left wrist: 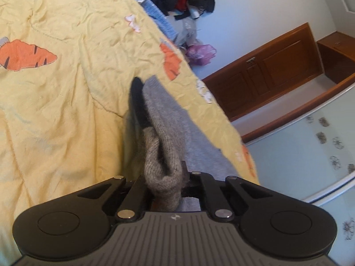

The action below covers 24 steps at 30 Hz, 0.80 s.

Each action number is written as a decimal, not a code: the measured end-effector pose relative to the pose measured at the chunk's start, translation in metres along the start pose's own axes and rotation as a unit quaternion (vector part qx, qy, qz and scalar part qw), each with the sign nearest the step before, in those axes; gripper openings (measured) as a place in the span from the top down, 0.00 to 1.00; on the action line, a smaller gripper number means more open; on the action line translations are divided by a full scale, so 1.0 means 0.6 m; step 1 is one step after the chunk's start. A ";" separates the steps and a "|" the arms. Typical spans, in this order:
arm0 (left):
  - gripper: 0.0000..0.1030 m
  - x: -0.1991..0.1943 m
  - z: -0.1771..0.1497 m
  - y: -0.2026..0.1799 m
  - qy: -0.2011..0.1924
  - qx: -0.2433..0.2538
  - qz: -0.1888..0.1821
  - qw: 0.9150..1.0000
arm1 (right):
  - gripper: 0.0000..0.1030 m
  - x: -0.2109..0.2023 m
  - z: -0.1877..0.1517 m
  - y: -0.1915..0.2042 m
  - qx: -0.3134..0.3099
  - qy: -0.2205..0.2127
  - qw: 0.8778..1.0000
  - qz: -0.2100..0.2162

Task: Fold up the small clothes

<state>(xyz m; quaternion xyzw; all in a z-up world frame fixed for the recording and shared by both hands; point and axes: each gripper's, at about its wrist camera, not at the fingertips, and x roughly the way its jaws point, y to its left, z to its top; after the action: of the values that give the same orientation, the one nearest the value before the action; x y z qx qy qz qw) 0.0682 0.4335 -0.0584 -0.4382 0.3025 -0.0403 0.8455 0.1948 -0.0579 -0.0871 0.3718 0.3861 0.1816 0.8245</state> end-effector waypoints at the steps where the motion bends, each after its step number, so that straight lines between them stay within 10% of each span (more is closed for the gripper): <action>1: 0.95 -0.015 -0.004 -0.002 0.001 0.003 -0.006 1.000 | 0.90 -0.015 -0.007 0.001 -0.003 0.005 1.000 0.005; 8: 0.95 -0.128 -0.092 0.033 0.033 0.003 -0.020 0.999 | 0.90 -0.143 -0.100 -0.041 0.005 0.036 0.999 0.022; 14: 0.92 -0.186 -0.171 0.094 0.065 0.013 0.038 0.997 | 0.83 -0.181 -0.171 -0.093 0.033 0.063 0.997 0.009; 19: 0.73 -0.225 -0.157 0.103 0.078 0.051 0.106 0.990 | 0.37 -0.218 -0.159 -0.084 -0.014 0.031 0.998 -0.059; 24: 0.18 -0.284 -0.082 0.055 -0.032 0.124 0.139 0.982 | 0.37 -0.235 -0.080 -0.044 -0.107 -0.027 0.991 -0.080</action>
<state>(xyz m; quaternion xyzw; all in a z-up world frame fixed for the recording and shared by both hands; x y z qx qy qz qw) -0.1037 0.4753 -0.0238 -0.2847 0.3264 0.0546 0.8997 0.0682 -0.1351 -0.0565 0.2541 0.3709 0.1453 0.8813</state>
